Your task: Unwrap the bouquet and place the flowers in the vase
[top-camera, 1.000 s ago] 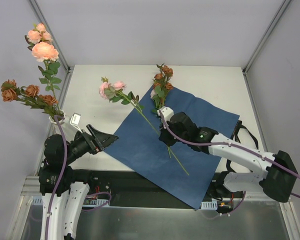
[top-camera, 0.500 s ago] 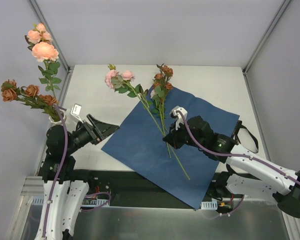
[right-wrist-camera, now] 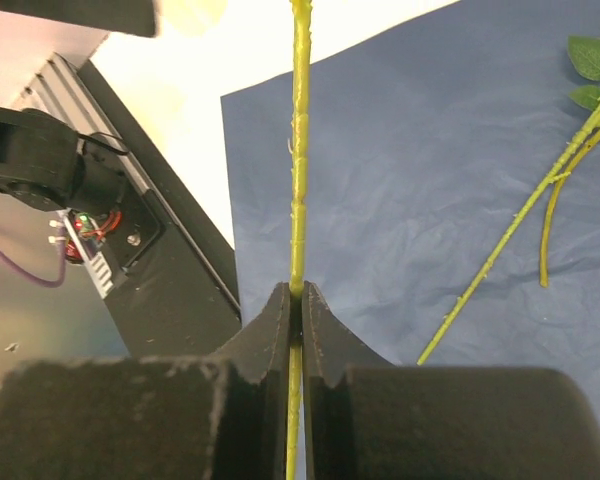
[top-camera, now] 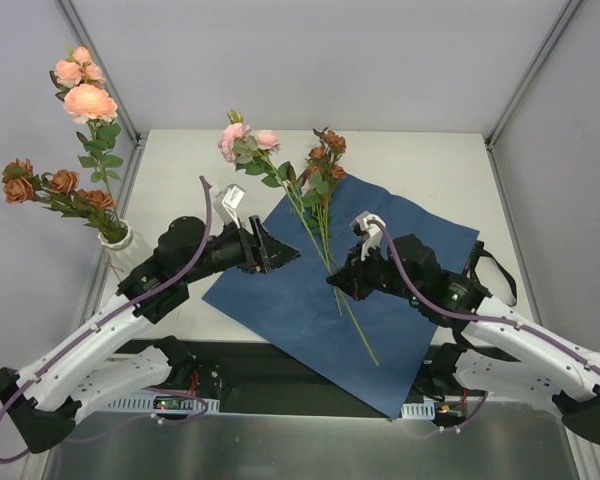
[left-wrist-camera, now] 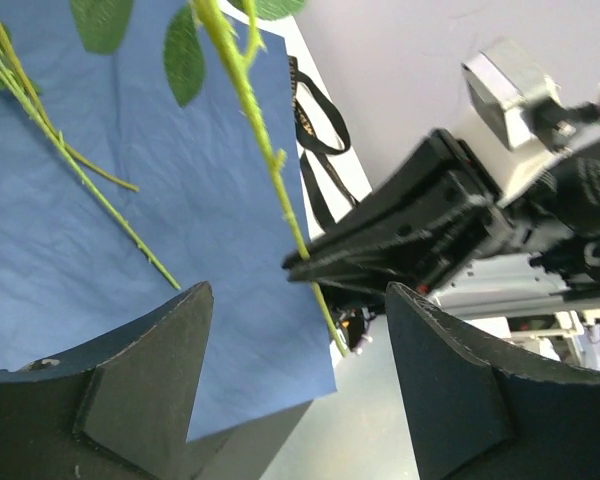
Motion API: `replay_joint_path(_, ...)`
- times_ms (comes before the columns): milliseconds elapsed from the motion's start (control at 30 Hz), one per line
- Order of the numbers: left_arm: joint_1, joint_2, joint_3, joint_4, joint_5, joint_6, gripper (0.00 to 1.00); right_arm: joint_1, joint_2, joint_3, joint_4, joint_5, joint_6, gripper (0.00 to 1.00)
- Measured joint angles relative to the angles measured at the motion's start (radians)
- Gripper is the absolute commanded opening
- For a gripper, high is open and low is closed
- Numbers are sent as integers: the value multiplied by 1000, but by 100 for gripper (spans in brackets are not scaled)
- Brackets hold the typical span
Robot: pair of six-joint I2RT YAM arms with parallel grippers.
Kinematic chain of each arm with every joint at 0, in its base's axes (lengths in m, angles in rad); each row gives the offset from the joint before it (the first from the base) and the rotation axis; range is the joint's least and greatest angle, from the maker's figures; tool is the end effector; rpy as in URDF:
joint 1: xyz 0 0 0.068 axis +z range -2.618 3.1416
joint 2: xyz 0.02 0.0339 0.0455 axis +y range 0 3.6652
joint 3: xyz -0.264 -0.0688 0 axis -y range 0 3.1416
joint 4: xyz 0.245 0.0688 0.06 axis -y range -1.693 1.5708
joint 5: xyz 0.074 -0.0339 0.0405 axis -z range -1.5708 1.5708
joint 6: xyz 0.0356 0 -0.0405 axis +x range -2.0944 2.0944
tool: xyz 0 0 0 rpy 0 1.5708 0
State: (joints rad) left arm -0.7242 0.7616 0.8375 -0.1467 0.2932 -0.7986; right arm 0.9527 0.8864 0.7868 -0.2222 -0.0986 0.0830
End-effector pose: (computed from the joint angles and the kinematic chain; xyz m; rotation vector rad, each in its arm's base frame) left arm 0.1254 -0.1246 0.3664 0.1824 1.8270 -1.3636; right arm 0.1169 0.1705 0.3188 -0.8935 1.7573 0.7874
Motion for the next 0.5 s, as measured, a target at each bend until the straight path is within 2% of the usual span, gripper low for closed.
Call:
replay_joint_path(67,-26,47,14,27,-40,20,62,0,-26,0,-2,-7,8,1)
replay_joint_path(133,-42,96,32,60,-72,39,54,0,-47,0,-7,-11,11,1)
replay_joint_path(233,-43,150,67,92,-96,60,50,0,-70,0,-23,-14,11,1)
replay_joint_path(500,-43,254,186,124,-54,82,35,0,-121,0,-54,-14,12,1)
